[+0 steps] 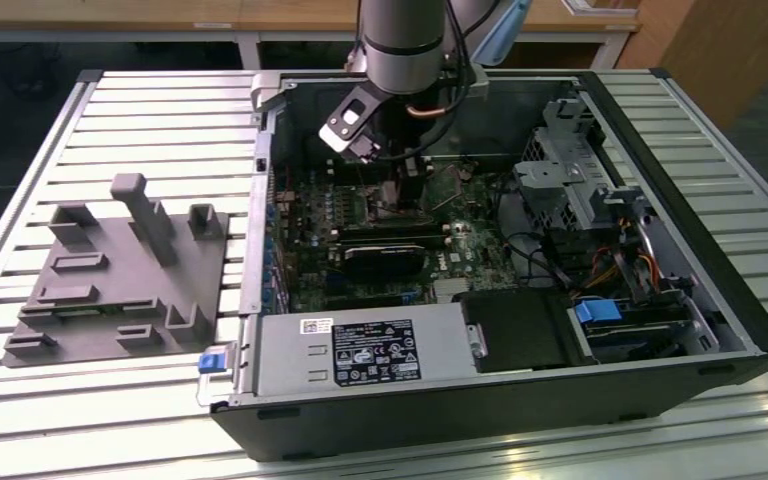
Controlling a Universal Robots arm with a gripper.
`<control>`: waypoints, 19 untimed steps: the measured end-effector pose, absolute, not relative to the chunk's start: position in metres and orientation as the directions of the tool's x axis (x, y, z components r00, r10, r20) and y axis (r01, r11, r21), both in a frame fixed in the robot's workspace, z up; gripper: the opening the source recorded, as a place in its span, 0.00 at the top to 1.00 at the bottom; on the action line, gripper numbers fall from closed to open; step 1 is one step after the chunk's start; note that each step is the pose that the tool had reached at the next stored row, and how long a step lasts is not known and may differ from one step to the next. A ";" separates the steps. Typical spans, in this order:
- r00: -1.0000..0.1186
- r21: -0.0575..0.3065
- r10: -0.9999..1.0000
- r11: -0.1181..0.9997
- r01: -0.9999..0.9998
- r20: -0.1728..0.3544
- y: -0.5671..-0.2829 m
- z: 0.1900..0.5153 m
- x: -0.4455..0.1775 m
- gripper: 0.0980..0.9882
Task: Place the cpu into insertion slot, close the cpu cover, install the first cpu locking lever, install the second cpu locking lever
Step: 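Place the cpu into insertion slot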
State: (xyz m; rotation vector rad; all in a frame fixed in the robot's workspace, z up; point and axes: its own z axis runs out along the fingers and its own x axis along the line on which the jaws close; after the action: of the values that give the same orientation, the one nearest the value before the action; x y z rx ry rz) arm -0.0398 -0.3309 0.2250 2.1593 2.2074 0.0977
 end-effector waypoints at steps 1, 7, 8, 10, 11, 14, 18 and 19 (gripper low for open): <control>-0.022 0.081 1.000 0.022 0.996 0.007 -0.331 0.224 -0.040 0.51; -0.022 0.081 1.000 0.022 0.996 0.007 -0.329 0.220 -0.041 0.51; -0.022 0.081 1.000 0.022 0.996 0.007 -0.329 0.219 -0.041 0.51; -0.022 0.081 1.000 0.022 0.996 0.007 -0.329 0.217 -0.041 0.51; -0.022 0.082 1.000 0.022 0.996 0.007 -0.328 0.217 -0.041 0.51; -0.022 0.081 1.000 0.021 0.996 0.007 -0.326 0.215 -0.041 0.51; -0.022 0.081 1.000 0.021 0.996 0.007 -0.324 0.213 -0.042 0.51; -0.021 0.081 1.000 0.020 0.996 0.007 -0.324 0.212 -0.042 0.51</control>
State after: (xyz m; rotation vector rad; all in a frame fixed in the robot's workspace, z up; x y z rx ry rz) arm -0.0420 -0.3238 0.2122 2.1606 2.2060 0.0973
